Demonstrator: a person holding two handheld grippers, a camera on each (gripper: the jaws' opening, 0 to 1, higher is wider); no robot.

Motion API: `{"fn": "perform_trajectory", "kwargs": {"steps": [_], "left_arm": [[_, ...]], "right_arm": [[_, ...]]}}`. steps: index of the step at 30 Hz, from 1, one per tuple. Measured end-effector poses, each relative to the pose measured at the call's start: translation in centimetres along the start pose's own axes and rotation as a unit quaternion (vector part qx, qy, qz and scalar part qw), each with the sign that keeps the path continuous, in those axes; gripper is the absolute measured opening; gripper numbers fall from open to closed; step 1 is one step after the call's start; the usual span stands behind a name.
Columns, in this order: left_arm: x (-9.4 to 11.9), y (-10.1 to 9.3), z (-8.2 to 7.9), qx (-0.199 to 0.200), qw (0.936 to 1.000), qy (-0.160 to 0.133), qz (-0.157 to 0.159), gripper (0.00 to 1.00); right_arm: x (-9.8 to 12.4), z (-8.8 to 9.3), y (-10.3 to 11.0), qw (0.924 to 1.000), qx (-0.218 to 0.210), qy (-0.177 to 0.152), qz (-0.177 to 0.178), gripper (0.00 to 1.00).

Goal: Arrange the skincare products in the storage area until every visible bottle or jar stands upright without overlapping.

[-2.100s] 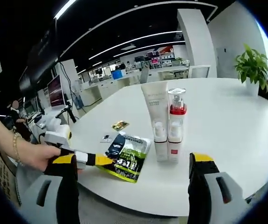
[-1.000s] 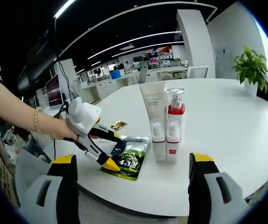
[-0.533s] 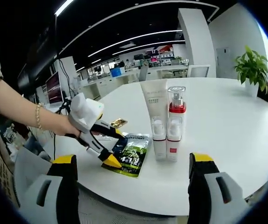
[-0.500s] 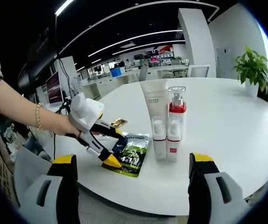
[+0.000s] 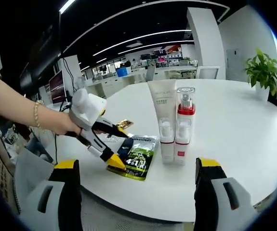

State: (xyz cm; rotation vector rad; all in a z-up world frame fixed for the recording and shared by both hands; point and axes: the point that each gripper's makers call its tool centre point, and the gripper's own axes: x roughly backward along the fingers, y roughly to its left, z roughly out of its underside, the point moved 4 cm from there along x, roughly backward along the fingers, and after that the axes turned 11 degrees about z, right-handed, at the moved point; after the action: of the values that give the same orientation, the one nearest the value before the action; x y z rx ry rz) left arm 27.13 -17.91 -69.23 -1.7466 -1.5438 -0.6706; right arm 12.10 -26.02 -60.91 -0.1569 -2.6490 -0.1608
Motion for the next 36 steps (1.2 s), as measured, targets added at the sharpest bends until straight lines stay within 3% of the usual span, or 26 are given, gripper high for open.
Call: {"fn": "perform_trajectory", "kwargs": {"steps": [9, 14, 19, 36], "left_arm": [[1.6, 0.8, 0.4, 0.015, 0.9995, -0.022, -0.019, 0.75], [3.6, 2.0, 0.4, 0.037, 0.9971, -0.053, -0.041, 0.76], [4.7, 2.4, 0.8, 0.042, 0.9963, -0.049, -0.056, 0.77], [7.2, 0.0, 3.5, 0.084, 0.9917, -0.063, -0.074, 0.79]], "right_arm": [[0.0, 0.1, 0.2, 1.0000, 0.002, 0.005, -0.008, 1.00], [0.0, 0.2, 0.2, 0.9999, 0.003, 0.007, -0.010, 1.00], [0.1, 0.0, 0.1, 1.0000, -0.002, -0.003, -0.009, 1.00], [0.1, 0.3, 0.7, 0.9996, 0.017, 0.009, -0.021, 1.00]]}}
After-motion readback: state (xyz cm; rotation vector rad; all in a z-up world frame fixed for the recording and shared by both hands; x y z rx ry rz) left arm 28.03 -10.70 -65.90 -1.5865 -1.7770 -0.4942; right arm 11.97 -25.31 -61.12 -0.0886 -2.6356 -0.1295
